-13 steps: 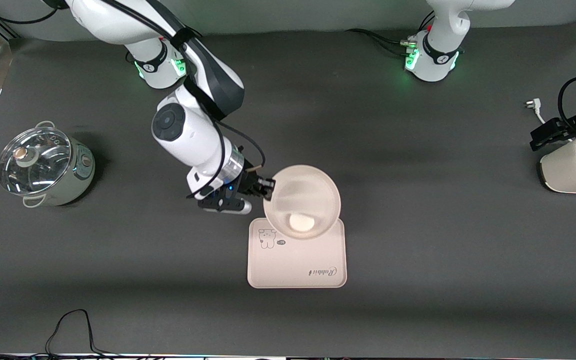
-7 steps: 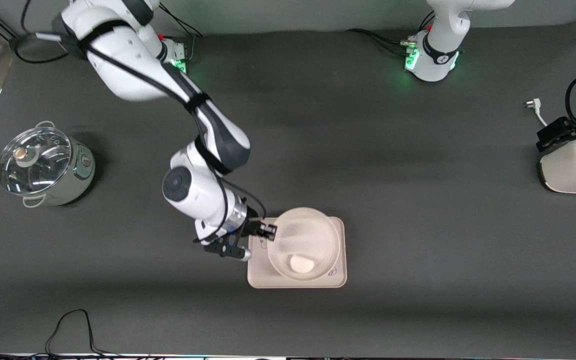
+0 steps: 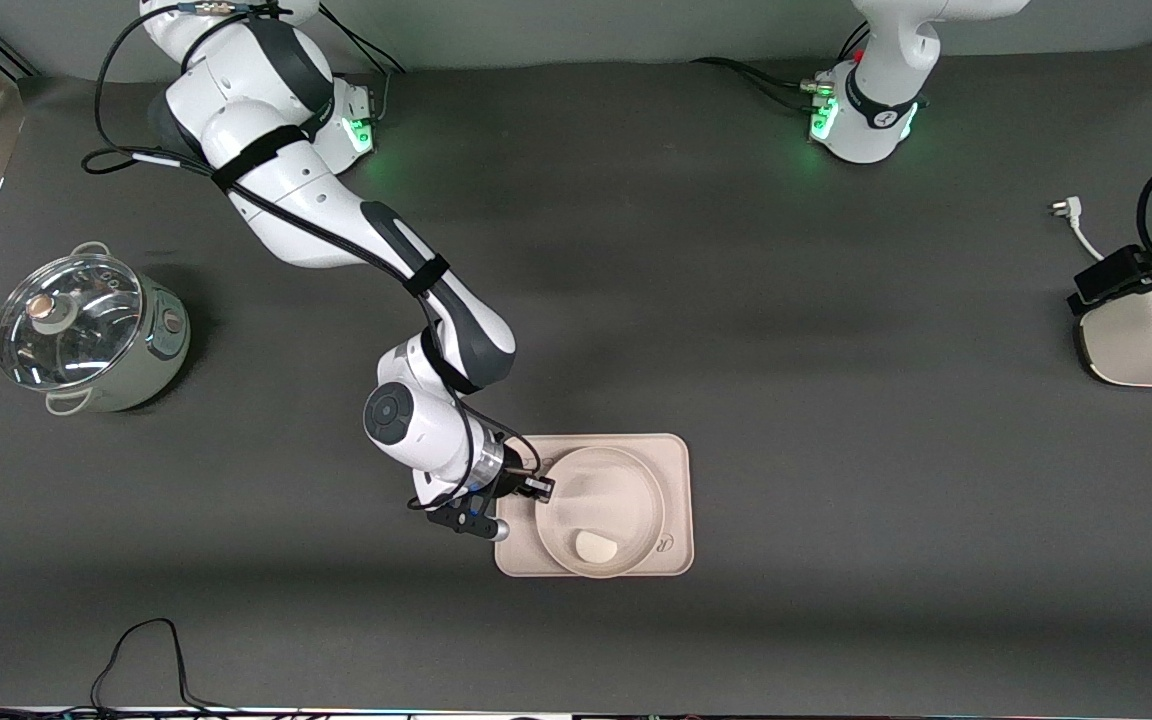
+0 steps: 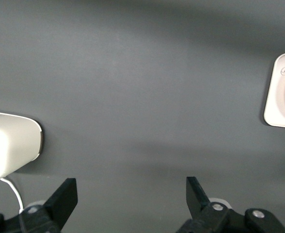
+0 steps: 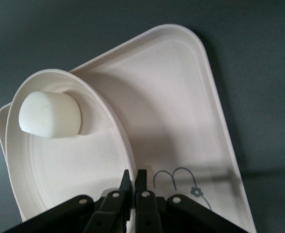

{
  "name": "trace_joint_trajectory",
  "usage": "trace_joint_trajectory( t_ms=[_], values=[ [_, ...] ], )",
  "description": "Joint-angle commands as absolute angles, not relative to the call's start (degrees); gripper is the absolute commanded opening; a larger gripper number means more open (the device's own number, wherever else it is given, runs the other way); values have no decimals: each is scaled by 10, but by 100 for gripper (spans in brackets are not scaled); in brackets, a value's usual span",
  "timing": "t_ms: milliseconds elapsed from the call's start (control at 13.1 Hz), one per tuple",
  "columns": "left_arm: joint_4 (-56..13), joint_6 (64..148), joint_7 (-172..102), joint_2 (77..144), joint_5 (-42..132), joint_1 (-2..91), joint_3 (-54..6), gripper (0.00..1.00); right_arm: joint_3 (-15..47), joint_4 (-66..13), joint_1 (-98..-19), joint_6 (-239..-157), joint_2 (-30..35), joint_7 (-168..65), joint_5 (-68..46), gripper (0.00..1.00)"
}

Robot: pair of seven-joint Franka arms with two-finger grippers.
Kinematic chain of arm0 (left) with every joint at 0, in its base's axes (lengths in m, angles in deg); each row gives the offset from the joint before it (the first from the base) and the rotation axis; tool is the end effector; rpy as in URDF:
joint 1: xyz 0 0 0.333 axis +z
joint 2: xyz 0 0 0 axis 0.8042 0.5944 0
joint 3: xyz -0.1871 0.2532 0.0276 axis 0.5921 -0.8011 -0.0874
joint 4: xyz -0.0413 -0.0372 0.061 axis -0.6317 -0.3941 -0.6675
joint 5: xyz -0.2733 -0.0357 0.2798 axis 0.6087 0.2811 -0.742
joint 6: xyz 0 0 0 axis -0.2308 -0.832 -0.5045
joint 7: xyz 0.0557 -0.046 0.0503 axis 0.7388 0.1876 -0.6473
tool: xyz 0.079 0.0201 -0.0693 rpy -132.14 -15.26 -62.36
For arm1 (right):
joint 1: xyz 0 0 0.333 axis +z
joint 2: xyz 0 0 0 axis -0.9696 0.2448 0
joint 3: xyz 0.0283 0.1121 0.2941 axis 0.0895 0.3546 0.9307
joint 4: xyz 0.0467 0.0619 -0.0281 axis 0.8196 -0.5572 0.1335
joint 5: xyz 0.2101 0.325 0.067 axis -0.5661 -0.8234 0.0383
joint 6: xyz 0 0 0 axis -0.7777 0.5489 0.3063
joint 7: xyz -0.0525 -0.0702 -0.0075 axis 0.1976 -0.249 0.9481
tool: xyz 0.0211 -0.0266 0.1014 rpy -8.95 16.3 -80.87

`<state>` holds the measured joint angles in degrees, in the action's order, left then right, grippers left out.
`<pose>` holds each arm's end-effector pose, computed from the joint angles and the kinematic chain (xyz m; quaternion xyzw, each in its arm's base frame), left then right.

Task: Place bun in plate and plate on tray
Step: 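Carry the plate with the right gripper and lower it onto the tray, then open the right gripper to release the plate rim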

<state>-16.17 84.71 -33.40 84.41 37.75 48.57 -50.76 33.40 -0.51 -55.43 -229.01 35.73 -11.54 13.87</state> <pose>0.5577 0.0334 0.6001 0.9968 0.0778 0.0114 0.0173 0.6795 0.3720 0.1845 -0.9654 0.1551 -0.0423 0.2051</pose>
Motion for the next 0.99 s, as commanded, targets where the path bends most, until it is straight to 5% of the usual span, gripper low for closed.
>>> trace_joint_trajectory(
  t_ms=[0,382,918],
  values=[
    [-141,842,-334,853,388,491,-508,100,337,14,-552,-2292,366,-123,134,100],
    [-153,820,-326,841,371,485,-502,100,321,6,-552,-2272,316,-130,150,100],
    [-192,804,-336,811,334,486,-465,100,236,-68,-565,-2028,127,-246,199,100]
  ],
)
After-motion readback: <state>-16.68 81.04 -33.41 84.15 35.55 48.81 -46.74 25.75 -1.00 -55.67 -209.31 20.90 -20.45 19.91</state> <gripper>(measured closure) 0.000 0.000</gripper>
